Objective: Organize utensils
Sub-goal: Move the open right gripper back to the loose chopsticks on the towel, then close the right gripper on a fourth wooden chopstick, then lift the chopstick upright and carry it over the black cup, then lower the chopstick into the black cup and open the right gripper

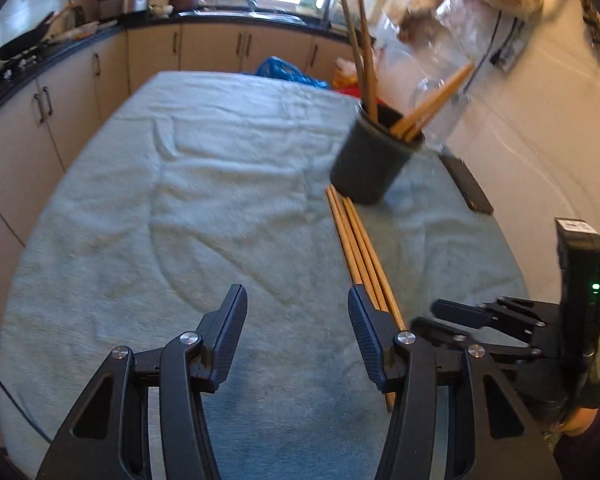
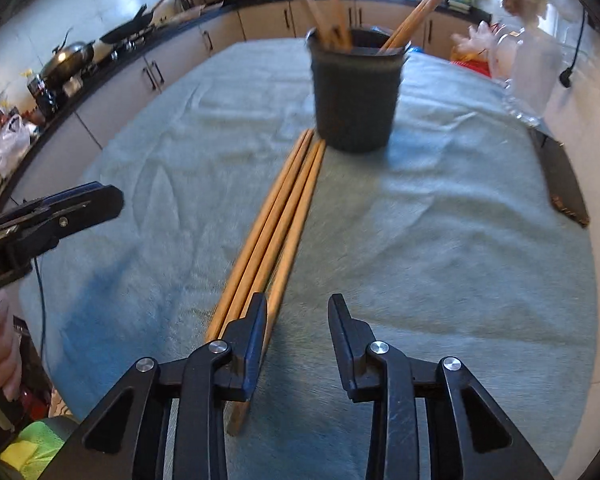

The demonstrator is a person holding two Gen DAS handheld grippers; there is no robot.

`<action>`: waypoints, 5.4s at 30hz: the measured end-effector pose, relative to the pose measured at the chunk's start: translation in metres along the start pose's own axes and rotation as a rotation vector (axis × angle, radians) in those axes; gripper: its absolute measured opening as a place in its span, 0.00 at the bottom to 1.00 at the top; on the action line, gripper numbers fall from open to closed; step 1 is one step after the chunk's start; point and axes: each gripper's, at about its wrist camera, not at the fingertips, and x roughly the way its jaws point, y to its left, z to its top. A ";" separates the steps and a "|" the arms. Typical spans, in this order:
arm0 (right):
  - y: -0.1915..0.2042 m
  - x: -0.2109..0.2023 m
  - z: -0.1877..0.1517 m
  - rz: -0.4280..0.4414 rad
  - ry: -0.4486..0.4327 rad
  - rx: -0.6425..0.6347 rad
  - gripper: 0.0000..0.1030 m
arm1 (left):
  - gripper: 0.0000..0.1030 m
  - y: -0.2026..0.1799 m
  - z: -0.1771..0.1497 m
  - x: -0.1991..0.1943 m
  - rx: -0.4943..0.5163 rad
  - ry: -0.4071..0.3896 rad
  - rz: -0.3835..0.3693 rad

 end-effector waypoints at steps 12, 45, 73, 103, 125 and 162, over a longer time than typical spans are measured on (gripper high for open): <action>-0.014 0.014 0.001 -0.100 0.002 0.018 0.23 | 0.35 -0.036 0.000 0.062 0.054 0.129 -0.062; -0.051 -0.018 -0.045 -0.082 0.024 0.155 0.09 | 0.06 0.005 -0.015 0.055 0.066 0.246 -0.011; -0.064 0.038 0.056 -0.177 0.057 0.127 0.21 | 0.07 -0.002 0.050 0.110 0.126 0.239 -0.001; -0.038 -0.119 0.021 -0.114 -0.371 0.179 0.06 | 0.05 -0.032 0.032 -0.018 0.147 -0.025 0.101; -0.026 -0.157 -0.002 -0.080 -0.445 0.158 0.06 | 0.05 -0.060 0.019 -0.059 0.218 -0.113 0.098; -0.040 -0.184 0.044 -0.058 -0.525 0.171 0.06 | 0.05 -0.082 0.095 -0.111 0.233 -0.318 -0.032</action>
